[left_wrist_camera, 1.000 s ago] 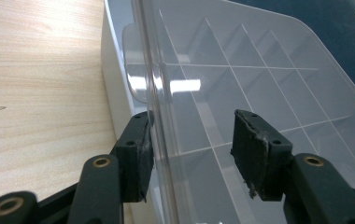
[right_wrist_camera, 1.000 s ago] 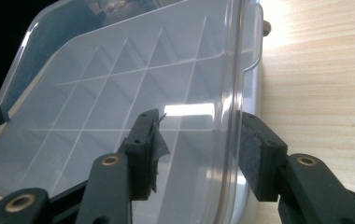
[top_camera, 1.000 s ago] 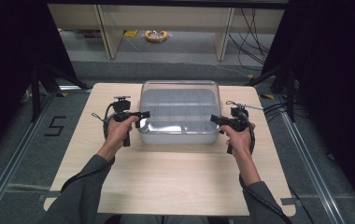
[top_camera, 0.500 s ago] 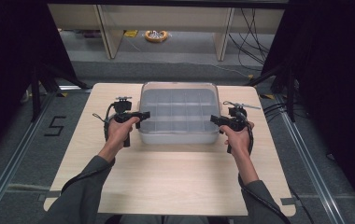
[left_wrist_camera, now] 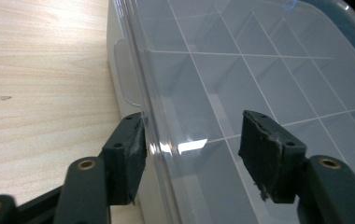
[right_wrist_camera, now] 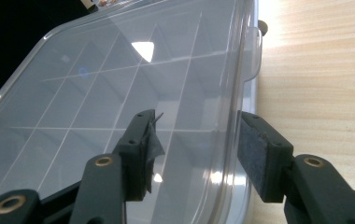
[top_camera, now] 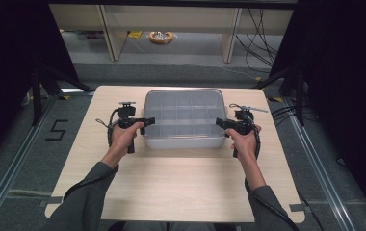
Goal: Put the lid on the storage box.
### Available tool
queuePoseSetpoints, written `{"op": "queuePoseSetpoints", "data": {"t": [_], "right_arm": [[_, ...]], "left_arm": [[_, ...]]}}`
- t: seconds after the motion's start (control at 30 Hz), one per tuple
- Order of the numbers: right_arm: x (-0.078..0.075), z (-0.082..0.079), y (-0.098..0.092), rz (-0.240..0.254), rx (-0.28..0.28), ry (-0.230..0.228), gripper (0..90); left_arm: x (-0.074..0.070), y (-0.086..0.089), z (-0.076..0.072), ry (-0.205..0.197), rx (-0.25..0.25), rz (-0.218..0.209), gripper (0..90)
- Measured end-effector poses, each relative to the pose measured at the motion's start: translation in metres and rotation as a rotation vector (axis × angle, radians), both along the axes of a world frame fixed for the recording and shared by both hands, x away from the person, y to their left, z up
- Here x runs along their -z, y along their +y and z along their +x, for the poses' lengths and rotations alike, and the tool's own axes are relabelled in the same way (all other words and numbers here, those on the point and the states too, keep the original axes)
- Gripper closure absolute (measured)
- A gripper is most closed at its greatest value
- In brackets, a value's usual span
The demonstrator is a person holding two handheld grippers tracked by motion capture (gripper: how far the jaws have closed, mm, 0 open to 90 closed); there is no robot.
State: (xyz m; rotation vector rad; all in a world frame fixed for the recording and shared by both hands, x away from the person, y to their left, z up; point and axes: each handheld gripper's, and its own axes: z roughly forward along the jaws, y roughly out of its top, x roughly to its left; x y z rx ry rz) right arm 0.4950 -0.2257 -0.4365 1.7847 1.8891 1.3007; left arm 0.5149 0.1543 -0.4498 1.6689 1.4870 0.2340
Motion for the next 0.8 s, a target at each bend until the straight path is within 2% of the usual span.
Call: {"op": "queuePoseSetpoints", "data": {"t": [0.03, 0.07, 0.1, 0.13, 0.2, 0.23, 0.27, 0.37, 0.5, 0.53, 0.57, 0.6, 0.63, 0.67, 0.7, 0.73, 0.8], "right_arm": [[-0.001, 0.001, 0.002, -0.003, 0.016, 0.006, 50.0], [-0.001, 0.001, 0.002, -0.003, 0.016, 0.006, 50.0], [-0.002, 0.002, 0.0, -0.008, -0.002, -0.006, 50.0], [-0.004, 0.001, 0.002, 0.013, 0.016, 0.023, 49.9], [0.0, 0.007, -0.001, -0.041, -0.012, -0.018, 48.2], [0.002, 0.009, -0.001, -0.052, -0.018, -0.013, 47.7], [0.003, 0.009, 0.0, -0.036, -0.006, -0.007, 47.3], [0.004, 0.011, -0.002, -0.058, -0.022, -0.019, 46.8], [0.002, 0.013, -0.005, -0.043, -0.042, -0.002, 48.3], [-0.001, 0.01, -0.004, 0.012, -0.025, 0.052, 50.1], [0.0, 0.012, -0.006, 0.0, -0.029, 0.043, 51.6], [-0.001, 0.011, -0.007, 0.035, -0.018, 0.073, 52.3], [0.002, 0.014, -0.011, -0.007, -0.049, 0.029, 52.7], [-0.002, 0.011, -0.008, 0.041, -0.015, 0.094, 53.7], [0.0, 0.013, -0.013, 0.021, -0.057, 0.052, 54.3], [0.001, 0.012, -0.014, 0.037, -0.058, 0.069, 55.3], [0.0, 0.012, -0.017, 0.059, -0.049, 0.071, 55.5]], "left_arm": [[-0.001, 0.0, 0.0, 0.004, 0.011, 0.02, 39.1], [-0.001, -0.001, 0.001, 0.002, 0.0, 0.02, 39.1], [-0.002, -0.002, 0.001, 0.006, 0.0, 0.023, 38.8], [-0.001, -0.002, 0.002, 0.005, -0.002, 0.02, 38.5], [0.0, -0.002, 0.003, 0.004, -0.005, 0.024, 38.5], [0.0, -0.003, 0.003, 0.002, -0.008, 0.023, 38.5], [0.0, -0.003, 0.003, -0.001, -0.007, 0.025, 38.4], [-0.001, -0.003, 0.003, -0.001, -0.002, 0.03, 38.3], [0.0, -0.003, 0.003, -0.005, -0.002, 0.024, 38.4], [0.0, -0.003, 0.003, -0.006, -0.002, 0.024, 38.5], [0.0, -0.003, 0.003, -0.006, -0.003, 0.026, 38.5], [0.0, -0.003, 0.003, -0.005, -0.001, 0.028, 38.4], [0.0, -0.002, 0.003, -0.004, 0.001, 0.027, 38.5], [0.0, -0.002, 0.003, -0.003, 0.004, 0.026, 38.5], [0.0, -0.002, 0.003, -0.003, 0.006, 0.021, 38.6], [0.0, -0.001, 0.003, -0.004, 0.009, 0.019, 38.6], [0.0, -0.001, 0.003, -0.009, 0.011, 0.029, 39.1]]}}
